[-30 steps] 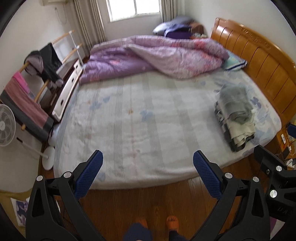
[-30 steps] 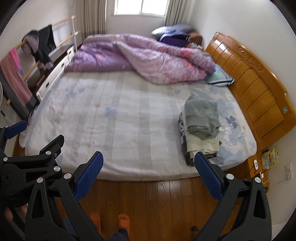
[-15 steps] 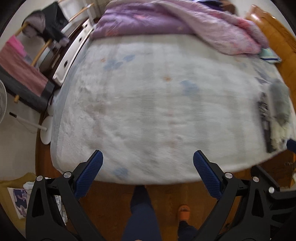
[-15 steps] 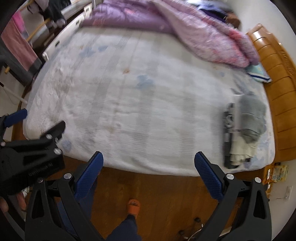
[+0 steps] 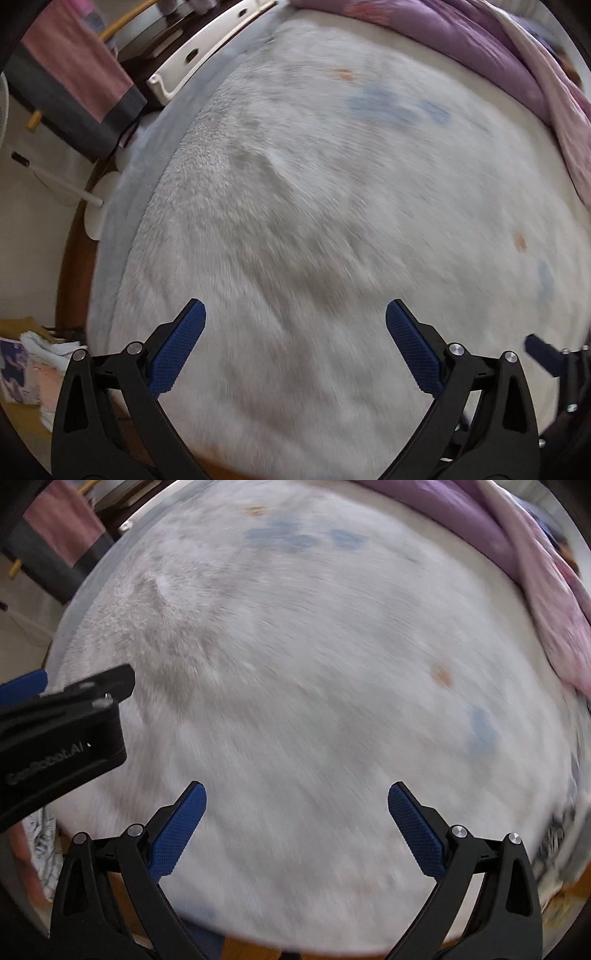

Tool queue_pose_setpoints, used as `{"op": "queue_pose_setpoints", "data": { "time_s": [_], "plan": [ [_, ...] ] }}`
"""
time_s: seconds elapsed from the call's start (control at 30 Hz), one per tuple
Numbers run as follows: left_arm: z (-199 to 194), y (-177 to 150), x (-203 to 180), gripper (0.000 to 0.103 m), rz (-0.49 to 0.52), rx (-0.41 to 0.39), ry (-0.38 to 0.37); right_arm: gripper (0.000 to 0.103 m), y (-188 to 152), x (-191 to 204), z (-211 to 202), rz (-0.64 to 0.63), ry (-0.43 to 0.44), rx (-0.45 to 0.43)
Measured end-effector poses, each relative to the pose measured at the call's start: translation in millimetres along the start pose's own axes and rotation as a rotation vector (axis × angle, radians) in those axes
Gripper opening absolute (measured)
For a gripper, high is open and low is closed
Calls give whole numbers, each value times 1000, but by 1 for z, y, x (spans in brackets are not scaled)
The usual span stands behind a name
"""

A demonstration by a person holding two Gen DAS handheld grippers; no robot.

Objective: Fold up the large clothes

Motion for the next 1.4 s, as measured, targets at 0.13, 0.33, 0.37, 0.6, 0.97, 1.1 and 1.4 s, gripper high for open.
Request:
{"op": "queue_pose_setpoints", "data": {
  "time_s": [0.13, 0.33, 0.37, 0.6, 0.97, 1.1, 1.4],
  "plan": [
    [38, 23, 17, 98, -54, -71, 17, 95, 40, 11, 39, -7, -11, -102],
    [82, 29, 30, 98, -38, -119, 27, 95, 65, 15, 81, 17, 2, -199],
    [92, 28, 31, 98, -34, -116, 42, 95, 65, 16, 87, 23, -1, -208],
    [105, 0, 48, 98, -110, -341, -70, 96, 33, 11, 99, 54, -19, -442],
    [102, -11, 45, 98, -105, -445, -76, 96, 9, 9, 99, 53, -23, -570],
    [102, -11, 45, 98, -106, -444, -76, 96, 8, 8, 100, 53, -24, -570],
    [101, -13, 46, 98, -107, -445, -76, 96, 8, 9, 99, 53, -24, -570]
  ]
}}
Point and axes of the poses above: each gripper's, at about its wrist camera, not at the fingertips, and z roughly the way its jaws point, x to its left, y to its top, the point moved 2 cm from there along z, roughly the way its jaws point, and after that the axes turned 8 degrees about -z, right-handed, at the moved point
